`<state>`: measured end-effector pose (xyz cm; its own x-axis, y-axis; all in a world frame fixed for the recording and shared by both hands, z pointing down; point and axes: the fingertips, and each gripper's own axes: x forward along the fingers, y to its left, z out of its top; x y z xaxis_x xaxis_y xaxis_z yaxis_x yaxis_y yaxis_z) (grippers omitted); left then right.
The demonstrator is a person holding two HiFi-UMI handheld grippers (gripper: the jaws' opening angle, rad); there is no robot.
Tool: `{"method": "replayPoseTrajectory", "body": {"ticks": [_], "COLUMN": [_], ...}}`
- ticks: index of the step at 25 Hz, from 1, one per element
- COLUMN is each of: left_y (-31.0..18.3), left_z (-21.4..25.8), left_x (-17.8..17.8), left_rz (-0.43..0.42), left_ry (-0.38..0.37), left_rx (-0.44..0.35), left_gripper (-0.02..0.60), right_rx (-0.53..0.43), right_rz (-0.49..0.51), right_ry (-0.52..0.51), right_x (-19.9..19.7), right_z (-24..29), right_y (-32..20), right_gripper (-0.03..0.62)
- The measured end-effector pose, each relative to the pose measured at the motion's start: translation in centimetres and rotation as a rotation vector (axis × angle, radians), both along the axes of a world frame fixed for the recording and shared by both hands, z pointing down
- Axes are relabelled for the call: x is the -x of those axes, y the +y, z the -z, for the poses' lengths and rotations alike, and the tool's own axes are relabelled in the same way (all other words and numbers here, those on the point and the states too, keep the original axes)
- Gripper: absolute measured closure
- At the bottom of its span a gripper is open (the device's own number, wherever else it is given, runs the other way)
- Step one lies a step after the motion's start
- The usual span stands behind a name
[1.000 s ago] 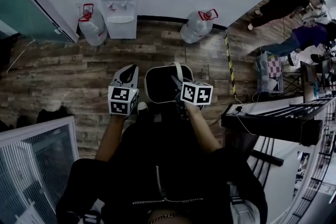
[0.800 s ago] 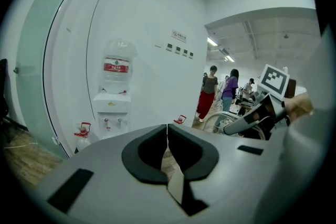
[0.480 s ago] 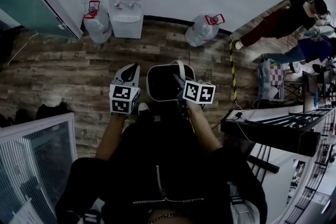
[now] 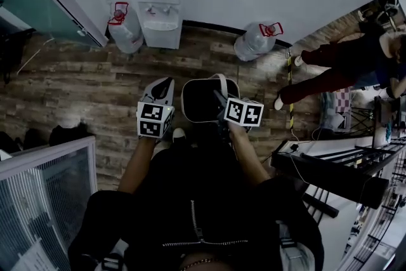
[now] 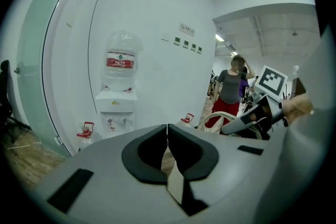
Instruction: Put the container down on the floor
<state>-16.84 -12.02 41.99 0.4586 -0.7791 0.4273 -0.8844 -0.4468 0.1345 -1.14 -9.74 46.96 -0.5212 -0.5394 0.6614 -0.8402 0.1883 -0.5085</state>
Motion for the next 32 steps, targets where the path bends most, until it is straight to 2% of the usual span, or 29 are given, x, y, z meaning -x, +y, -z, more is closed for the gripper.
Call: {"method": "replayPoseTrajectory", "body": {"ticks": [17, 32], "left_y": [-11.0, -17.4], "left_z": [-0.4, -1.9], "left_x": [-2.0, -7.9], "left_rz": [0.081, 0.066], "left_ry": [-0.014, -0.069], "left_rx": [0.042, 0.100], "left_gripper": [0.566, 0.566], "right_rx": [0.042, 0.060], "right_rz": [0.085, 0.057], "right_ry": [-0.017, -0.025], "right_x": [-1.7, -8.3], "right_z": [-1.2, -2.6], "right_y": [-12.0, -19.4], "right_gripper": [0.568, 0.568]}}
